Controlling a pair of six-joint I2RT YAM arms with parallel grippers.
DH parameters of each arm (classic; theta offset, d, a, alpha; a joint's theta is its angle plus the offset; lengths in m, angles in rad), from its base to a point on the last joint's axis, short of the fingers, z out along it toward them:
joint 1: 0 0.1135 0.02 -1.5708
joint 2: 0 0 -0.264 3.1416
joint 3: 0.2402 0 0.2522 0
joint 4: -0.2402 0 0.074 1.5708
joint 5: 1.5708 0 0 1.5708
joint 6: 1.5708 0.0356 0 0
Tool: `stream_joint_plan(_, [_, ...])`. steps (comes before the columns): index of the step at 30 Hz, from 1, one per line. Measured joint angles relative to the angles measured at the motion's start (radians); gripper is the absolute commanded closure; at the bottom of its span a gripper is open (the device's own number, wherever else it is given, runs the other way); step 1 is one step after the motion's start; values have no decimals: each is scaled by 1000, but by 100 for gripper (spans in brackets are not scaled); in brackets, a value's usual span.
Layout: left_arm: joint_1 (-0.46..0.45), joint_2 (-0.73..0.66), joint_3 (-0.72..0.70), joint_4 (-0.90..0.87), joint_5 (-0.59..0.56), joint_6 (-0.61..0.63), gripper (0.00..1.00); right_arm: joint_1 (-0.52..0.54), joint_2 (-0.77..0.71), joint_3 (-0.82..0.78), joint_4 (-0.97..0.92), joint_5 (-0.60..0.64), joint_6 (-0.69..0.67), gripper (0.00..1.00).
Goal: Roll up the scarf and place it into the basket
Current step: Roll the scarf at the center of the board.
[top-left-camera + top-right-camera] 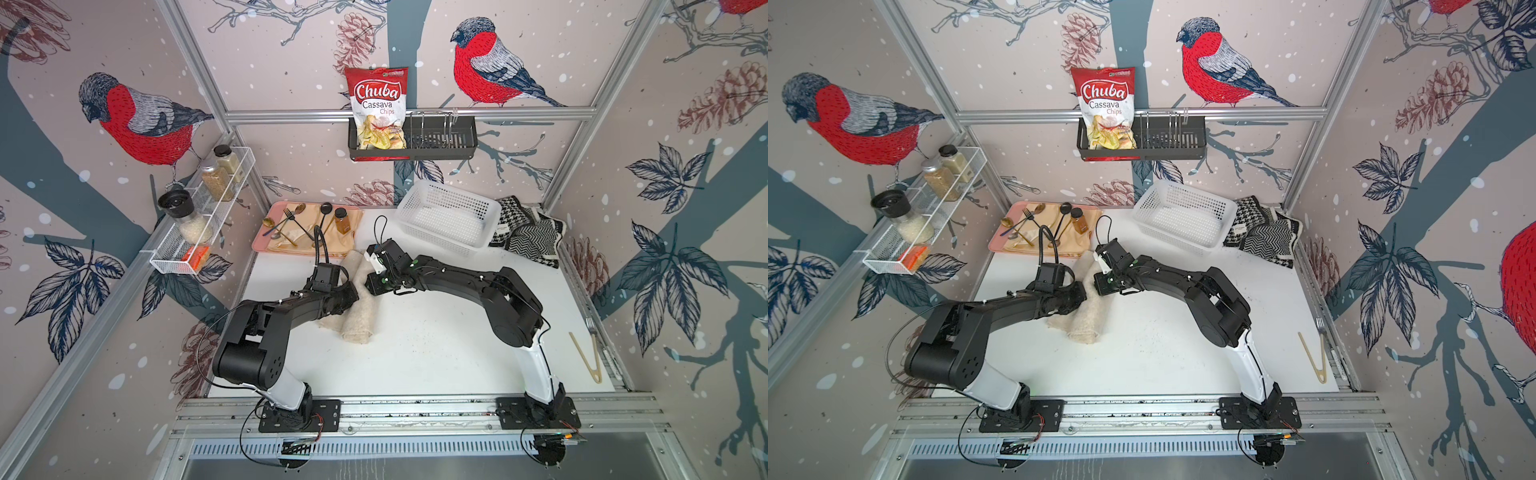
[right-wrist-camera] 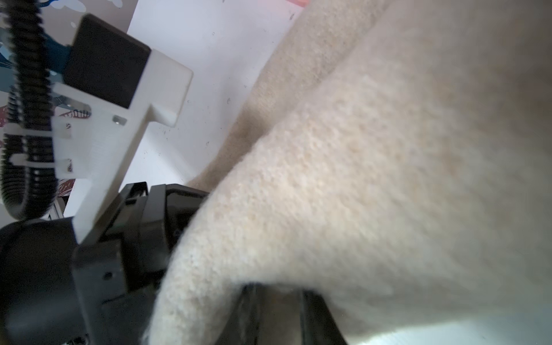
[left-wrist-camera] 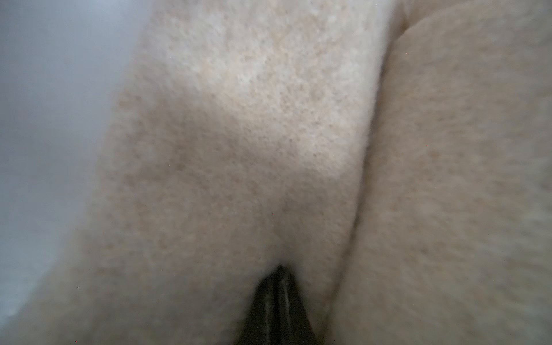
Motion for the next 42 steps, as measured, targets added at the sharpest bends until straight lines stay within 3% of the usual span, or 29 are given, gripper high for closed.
stream_joint_plan(8, [0,-29,27,-92,-29,-2,90,-8,90,34,21,-50,-2,74])
stream_joint_plan(16, [25,-201,126,-340,-103,-3,89,-23,98,-19,101,-100,-2,74])
stream_joint_plan(23, [24,-217,135,-312,48,11,88,-23,89,-29,105,-97,-5,74])
stream_joint_plan(30, [24,-89,166,-208,121,10,90,-20,55,-66,105,-80,-5,73])
stream_joint_plan(34, [24,-6,185,-187,117,2,91,-21,-3,-127,99,-58,-5,67])
stream_joint_plan(39, [36,23,175,-180,71,-19,91,-39,-114,-245,92,-37,3,33])
stream_joint_plan(42, [49,16,154,-174,40,-24,91,-59,-136,-291,95,-37,24,28])
